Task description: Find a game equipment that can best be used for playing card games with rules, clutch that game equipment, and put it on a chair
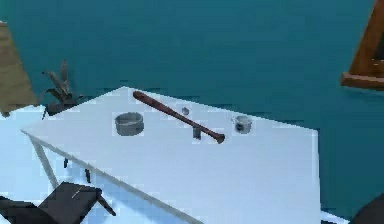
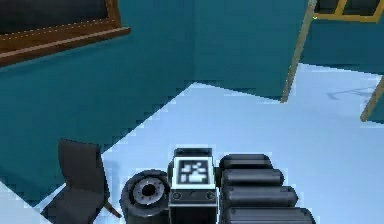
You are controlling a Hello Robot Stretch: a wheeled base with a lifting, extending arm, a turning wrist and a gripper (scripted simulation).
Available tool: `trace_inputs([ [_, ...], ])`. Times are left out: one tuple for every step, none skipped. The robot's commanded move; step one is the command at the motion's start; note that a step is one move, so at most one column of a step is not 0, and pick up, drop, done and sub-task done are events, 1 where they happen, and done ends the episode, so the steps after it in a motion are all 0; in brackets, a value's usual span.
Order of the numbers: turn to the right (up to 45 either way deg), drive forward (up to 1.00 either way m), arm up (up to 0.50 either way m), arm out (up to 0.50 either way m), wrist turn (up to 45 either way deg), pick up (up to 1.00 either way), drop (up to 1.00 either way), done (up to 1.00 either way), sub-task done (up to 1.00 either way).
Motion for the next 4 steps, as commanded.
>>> trace_inputs([
  [-45.0, 0.00, 0.00, 0.00, 0.0, 0.00, 0.00, 0.00, 0.00],
  [-3.0, 0.00, 0.00, 0.00, 0.0, 0.00, 0.00, 0.00, 0.00],
  [0.0, 0.00, 0.00, 0.16, 0.0, 0.00, 0.00, 0.00, 0.00],
  [0.0, 0.00, 0.00, 0.00, 39.0, 0.00, 0.00, 0.00, 0.00],
])
